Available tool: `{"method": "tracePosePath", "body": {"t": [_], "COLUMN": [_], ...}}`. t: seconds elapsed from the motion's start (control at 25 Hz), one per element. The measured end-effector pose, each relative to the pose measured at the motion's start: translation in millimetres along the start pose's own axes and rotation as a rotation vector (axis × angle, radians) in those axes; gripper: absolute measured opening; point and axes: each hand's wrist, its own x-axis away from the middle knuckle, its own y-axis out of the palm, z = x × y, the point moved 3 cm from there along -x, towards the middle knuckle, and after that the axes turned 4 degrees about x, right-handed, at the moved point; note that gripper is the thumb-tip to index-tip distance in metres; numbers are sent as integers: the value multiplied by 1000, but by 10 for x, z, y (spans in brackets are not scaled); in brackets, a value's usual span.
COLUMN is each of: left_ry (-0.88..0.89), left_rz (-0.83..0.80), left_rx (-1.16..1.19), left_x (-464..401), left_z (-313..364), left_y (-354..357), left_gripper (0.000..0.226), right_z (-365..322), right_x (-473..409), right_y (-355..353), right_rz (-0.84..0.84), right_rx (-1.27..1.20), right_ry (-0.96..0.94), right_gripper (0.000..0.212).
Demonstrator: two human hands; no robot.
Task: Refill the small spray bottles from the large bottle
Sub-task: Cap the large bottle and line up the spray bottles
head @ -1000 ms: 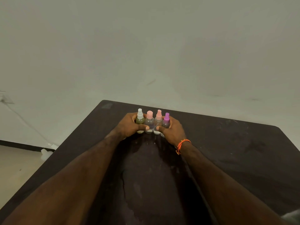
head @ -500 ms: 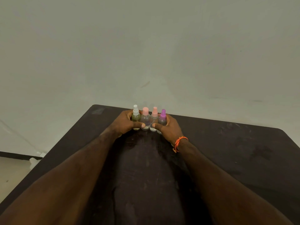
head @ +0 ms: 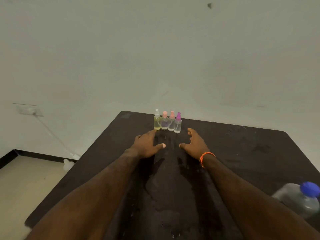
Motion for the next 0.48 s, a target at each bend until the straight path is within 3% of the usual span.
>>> {"method": "tracePosePath", "body": {"t": [0.24,0.48], "left_ry": [46,92], "left_rz": [-66,-108], "left_rx": [-234,-294], "left_x": [914,1724], "left_z": [471,851], "left_y": [145,500], "left_gripper": [96,100], "right_z": [-38,168], "right_x": [1112,2022], "right_y": [-242,-314], "right_rz": [11,46], "right_rx": [496,531], "right_ry": [-179,-213], "right_gripper": [81,76]}}
